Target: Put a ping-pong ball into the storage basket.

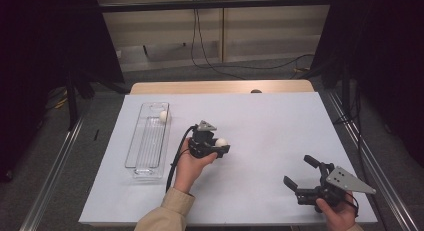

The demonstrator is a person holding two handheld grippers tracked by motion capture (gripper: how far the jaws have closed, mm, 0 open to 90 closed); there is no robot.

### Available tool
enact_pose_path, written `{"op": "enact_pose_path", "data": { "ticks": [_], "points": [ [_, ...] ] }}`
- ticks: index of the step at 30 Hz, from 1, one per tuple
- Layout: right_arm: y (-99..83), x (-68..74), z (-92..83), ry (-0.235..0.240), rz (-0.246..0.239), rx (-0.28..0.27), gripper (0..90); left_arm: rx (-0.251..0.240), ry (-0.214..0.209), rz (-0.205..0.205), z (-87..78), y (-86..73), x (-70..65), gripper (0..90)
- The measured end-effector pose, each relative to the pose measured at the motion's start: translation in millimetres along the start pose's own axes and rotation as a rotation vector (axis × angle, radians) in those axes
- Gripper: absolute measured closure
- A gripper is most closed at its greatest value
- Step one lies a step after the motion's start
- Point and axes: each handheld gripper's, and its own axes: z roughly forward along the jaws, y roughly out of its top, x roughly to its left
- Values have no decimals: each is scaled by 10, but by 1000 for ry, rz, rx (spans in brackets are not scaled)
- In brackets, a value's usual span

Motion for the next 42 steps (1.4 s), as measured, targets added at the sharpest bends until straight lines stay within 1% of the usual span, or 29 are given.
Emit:
{"op": "enact_pose_path", "data": {
  "ticks": [1, 11, 17, 33, 39, 42],
  "points": [
    [0, 1, 1, 0, -1, 0, 10, -1, -3, -4, -6, 0, 3, 510],
    [2, 5, 5, 3, 2, -1, 9, -13, 11, -13, -87, -4, 49, 511],
    [2, 1, 10, 4, 1, 0, 9, -18, 17, -29, -143, -11, 87, 511],
    [1, 9, 10, 10, 3, 1, 8, -20, 32, -37, -229, -12, 137, 510],
    [0, 12, 15, 13, 1, 0, 8, -25, 38, -42, -269, -7, 154, 510],
    [0, 9, 13, 11, 3, 2, 8, -37, 41, -51, -287, -7, 163, 510]
  ]
}}
